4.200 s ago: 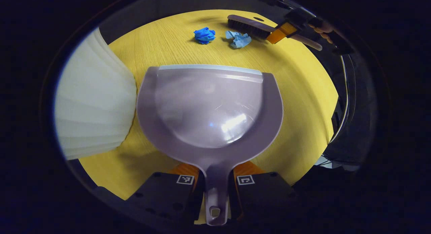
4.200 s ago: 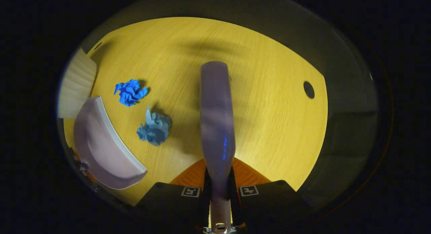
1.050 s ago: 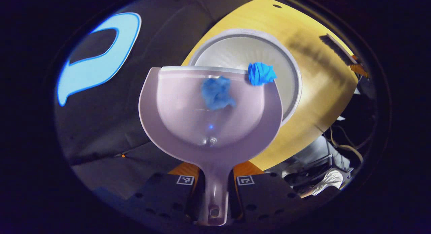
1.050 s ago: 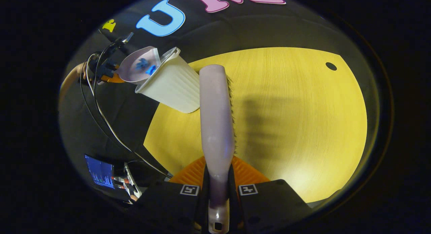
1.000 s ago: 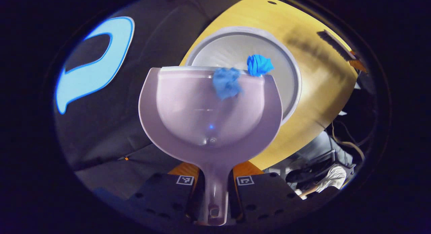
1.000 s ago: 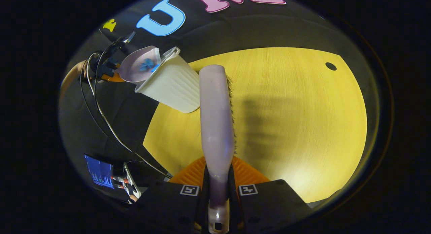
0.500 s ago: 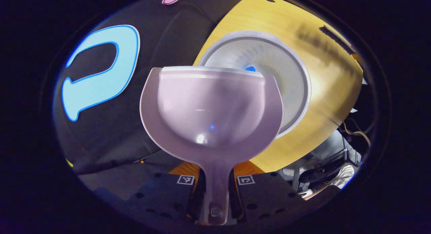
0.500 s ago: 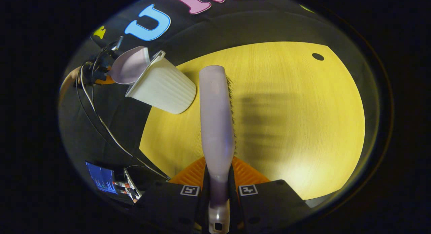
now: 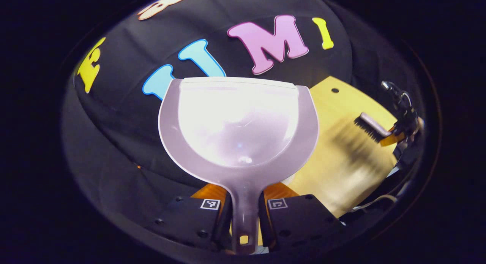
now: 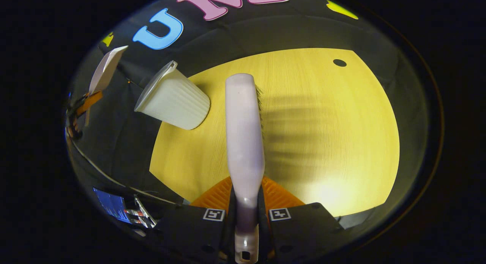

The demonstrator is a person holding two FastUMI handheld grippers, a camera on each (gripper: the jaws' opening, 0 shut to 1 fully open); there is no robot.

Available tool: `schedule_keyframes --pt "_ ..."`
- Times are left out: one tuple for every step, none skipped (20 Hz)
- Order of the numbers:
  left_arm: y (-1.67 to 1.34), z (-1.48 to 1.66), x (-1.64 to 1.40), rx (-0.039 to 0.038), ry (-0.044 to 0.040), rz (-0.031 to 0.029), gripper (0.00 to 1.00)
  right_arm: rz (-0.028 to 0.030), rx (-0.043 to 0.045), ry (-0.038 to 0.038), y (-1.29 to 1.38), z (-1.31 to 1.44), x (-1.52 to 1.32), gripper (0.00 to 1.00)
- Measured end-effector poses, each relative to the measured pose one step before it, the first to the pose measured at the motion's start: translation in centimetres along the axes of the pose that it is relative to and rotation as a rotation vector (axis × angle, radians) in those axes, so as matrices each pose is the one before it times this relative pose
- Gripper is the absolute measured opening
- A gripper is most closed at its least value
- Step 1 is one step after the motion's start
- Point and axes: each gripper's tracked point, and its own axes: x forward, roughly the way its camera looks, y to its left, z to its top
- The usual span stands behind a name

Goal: Pick up the small broom and dustpan from the desktop, sweep the trash into the dustpan with the broom, and then empty the trash into the garbage bin.

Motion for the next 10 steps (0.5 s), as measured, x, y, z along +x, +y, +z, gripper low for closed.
schedule_keyframes --pt "-3.473 0.026 -0.240 -0.04313 -0.04859 -0.06177 0.29 0.00445 0.01069 -0.01096 0.360 -0.078 -0.391 0.28" --pt "-4.191 -0.583 0.071 -0.04486 -0.03922 -0.07639 0.29 -0.01775 -0.00071 -0.00745 -0.346 -0.243 -0.485 0.28" --pt "-3.368 -0.917 0.821 -0.04253 -0.01603 -0.06765 0.29 -0.02620 -0.00923 -0.00129 -0.249 -0.297 -0.062 0.28" --pt "-3.100 -1.333 1.163 -0.04171 -0.00443 -0.06056 0.29 -0.02196 -0.00561 -0.00640 -0.152 -0.185 0.098 0.28" --pt "-2.479 -1.291 1.247 -0.03557 0.00999 -0.04528 0.29 -0.01043 0.00688 0.00837 -0.022 -0.715 0.030 0.28" --pt "-1.773 -1.412 1.681 -0.03340 0.02490 -0.02710 0.29 -0.00102 0.00491 0.01766 -0.123 -0.739 0.139 0.28" --pt "-1.316 -1.353 1.582 -0.03204 0.03094 -0.00471 0.29 -0.01690 0.00480 0.00909 -0.593 -0.782 0.317 0.28" --pt "-0.750 -1.463 1.853 -0.02121 0.03440 0.00551 0.30 -0.02229 -0.00172 0.01419 -0.680 -0.507 0.748 0.28" --pt "-0.505 -1.262 1.874 -0.01418 0.03917 0.02466 0.29 -0.02128 -0.00214 0.01553 -0.537 -0.556 1.006 0.28" --pt "-0.178 -1.061 1.738 -0.00436 0.03199 0.03634 0.29 -0.01639 0.00281 0.02240 -0.490 -0.445 1.064 0.28"
